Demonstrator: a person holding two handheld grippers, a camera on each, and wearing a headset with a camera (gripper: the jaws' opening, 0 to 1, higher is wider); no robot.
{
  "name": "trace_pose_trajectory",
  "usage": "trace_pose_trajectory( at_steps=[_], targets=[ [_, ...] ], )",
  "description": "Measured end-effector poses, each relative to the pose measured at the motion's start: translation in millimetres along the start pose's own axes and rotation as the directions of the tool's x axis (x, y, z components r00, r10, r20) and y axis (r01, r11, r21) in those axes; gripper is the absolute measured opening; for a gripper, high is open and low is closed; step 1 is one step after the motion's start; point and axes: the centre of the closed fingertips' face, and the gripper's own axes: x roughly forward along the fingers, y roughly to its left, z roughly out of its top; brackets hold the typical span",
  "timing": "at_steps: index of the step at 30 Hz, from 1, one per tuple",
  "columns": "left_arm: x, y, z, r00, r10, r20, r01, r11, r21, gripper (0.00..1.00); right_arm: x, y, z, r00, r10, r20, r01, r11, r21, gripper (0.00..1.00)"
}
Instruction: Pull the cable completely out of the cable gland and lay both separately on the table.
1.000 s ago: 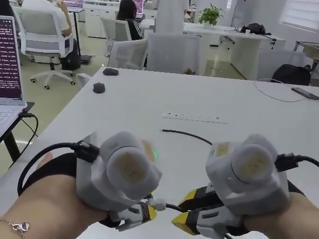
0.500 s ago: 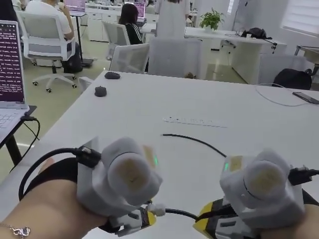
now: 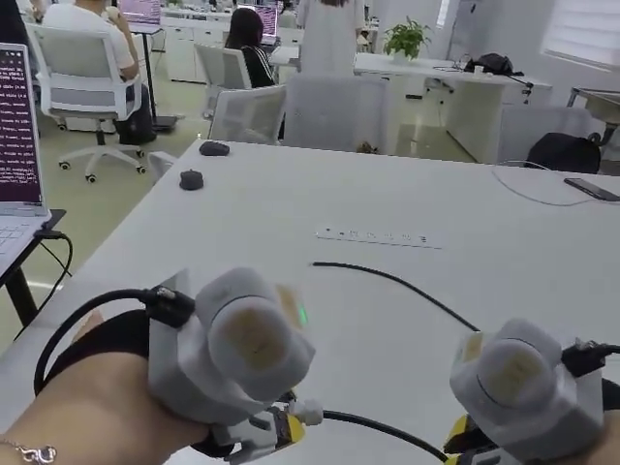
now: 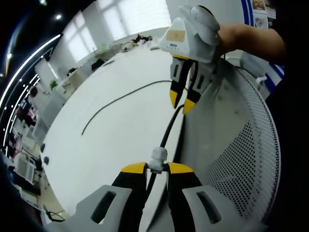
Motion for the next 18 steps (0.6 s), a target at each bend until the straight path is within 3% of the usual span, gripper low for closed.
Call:
trace_pose_trajectory(
  at_steps=[4,6,8,10,13,16,18],
  targets=[
    [4.4,-1.3,-3.2,0.9995,0.013,-0.028,-0.012,0.999,0.042,0.16,-7.2,11.5,45.9,0.9908,0.022,0.133,-0.017,0.999,-0.034,0.2],
    [4.8,-3.2,-2.5,0.9996,0.008,-0.026,-0.007,0.999,0.046,0.16,-12.7,13.1,68.6,0.9782,0.008,0.208,0.002,0.999,-0.052,0.16],
    [5.3,-4.5,-1.8,0.9997,0.008,-0.024,-0.007,0.999,0.051,0.16,-16.3,19.7,84.2,0.9661,0.036,0.256,-0.019,0.997,-0.07,0.15],
    [5.6,-4.4,-1.2,0.9997,0.012,-0.023,-0.01,0.998,0.056,0.16,-17.2,22.3,90.3,0.9621,0.046,0.269,-0.029,0.997,-0.065,0.13],
    [5.6,-3.5,-1.3,0.9996,0.015,-0.022,-0.013,0.998,0.055,0.16,-13.2,26.3,88.3,0.9663,0.066,0.249,-0.042,0.994,-0.101,0.05],
    [5.3,-2.3,-1.8,0.9998,0.014,-0.017,-0.013,0.999,0.049,0.16,-12.7,25.4,85.6,0.9644,0.065,0.256,-0.042,0.995,-0.094,0.05],
    [5.6,-0.3,-6.6,0.9994,0.02,-0.027,-0.018,0.999,0.047,0.16,-10.9,22.2,78.8,0.9697,0.051,0.239,-0.029,0.995,-0.095,0.05]
  ],
)
